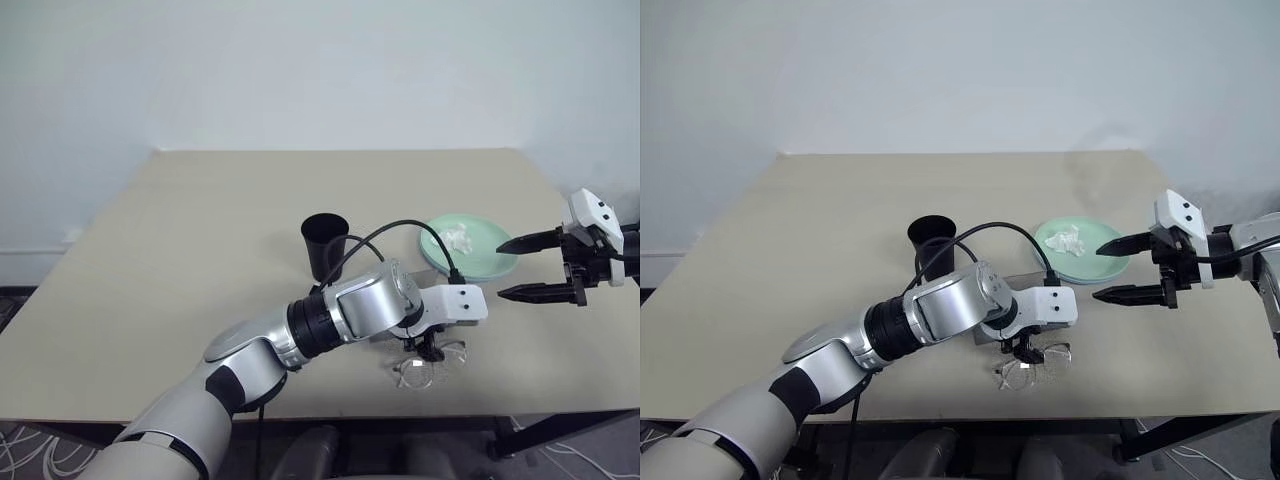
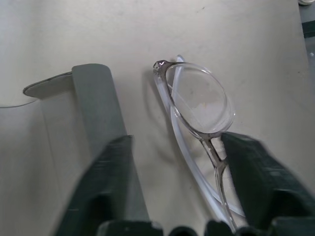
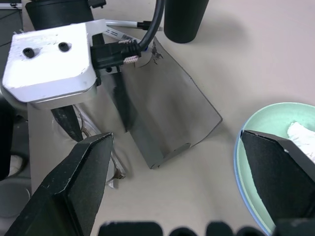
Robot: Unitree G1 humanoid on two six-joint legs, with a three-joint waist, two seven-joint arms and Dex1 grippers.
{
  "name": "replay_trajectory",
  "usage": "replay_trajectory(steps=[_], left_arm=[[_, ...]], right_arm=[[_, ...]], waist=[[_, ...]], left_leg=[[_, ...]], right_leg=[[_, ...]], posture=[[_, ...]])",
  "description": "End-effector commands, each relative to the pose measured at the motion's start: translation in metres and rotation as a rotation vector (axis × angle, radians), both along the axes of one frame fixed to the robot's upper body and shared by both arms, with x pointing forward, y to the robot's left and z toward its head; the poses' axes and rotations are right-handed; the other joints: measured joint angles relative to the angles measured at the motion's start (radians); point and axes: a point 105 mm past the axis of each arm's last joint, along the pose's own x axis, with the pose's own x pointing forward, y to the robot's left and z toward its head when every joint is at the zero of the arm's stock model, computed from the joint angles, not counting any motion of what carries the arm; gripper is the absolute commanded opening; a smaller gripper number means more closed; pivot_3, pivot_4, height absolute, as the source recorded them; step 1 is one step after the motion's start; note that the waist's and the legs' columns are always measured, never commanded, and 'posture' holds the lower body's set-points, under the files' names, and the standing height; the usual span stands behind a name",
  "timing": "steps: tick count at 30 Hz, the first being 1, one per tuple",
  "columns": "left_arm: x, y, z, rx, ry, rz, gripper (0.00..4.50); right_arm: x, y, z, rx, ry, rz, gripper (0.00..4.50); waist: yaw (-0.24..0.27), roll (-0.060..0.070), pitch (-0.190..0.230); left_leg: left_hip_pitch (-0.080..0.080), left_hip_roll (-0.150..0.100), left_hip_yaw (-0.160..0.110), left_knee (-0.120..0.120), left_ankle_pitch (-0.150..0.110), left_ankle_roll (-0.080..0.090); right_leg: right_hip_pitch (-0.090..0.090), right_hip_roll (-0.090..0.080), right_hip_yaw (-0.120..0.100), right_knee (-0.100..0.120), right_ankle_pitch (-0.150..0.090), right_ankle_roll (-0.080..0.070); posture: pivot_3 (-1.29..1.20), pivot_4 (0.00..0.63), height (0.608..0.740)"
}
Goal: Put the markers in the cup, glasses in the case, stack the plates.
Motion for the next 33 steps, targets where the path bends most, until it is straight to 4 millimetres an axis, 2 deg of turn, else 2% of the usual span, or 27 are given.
replay_trajectory(steps=[1,32,33], left_arm=[[0.002,-0.0034,0.0091,-0.001,-0.036,-0.014,1.81],[-0.0028,-0.0007,0.0007,0.051,-0.028,-0.064,1.81],[-0.0026,-0.0008,0.0008,0.051,-0.031,-0.065,1.43]], right_arm=[[-0.0002,-0.0012,0.0154,-0.012,-0.068,0.001,4.5],[-0.0009,0.0015,0.0164,-0.025,-0.1,-0.03,4.5],[-0.001,0.0016,0.0165,-0.025,-0.101,-0.03,4.5]], waist=[[0.0,0.0,0.0],[0.0,0.0,0.0],[0.0,0.0,0.0]], left_leg=[[0.0,0.0,0.0,0.0,0.0,0.0],[0.0,0.0,-0.001,0.0,0.0,0.0],[0.0,0.0,-0.001,0.0,0.0,0.0]], right_leg=[[0.0,0.0,0.0,0.0,0.0,0.0],[0.001,-0.002,-0.003,0.0,0.0,0.0],[0.001,-0.002,-0.003,0.0,0.0,0.0]], posture=[[0.0,0.0,0.722],[0.0,0.0,0.722],[0.0,0.0,0.722]])
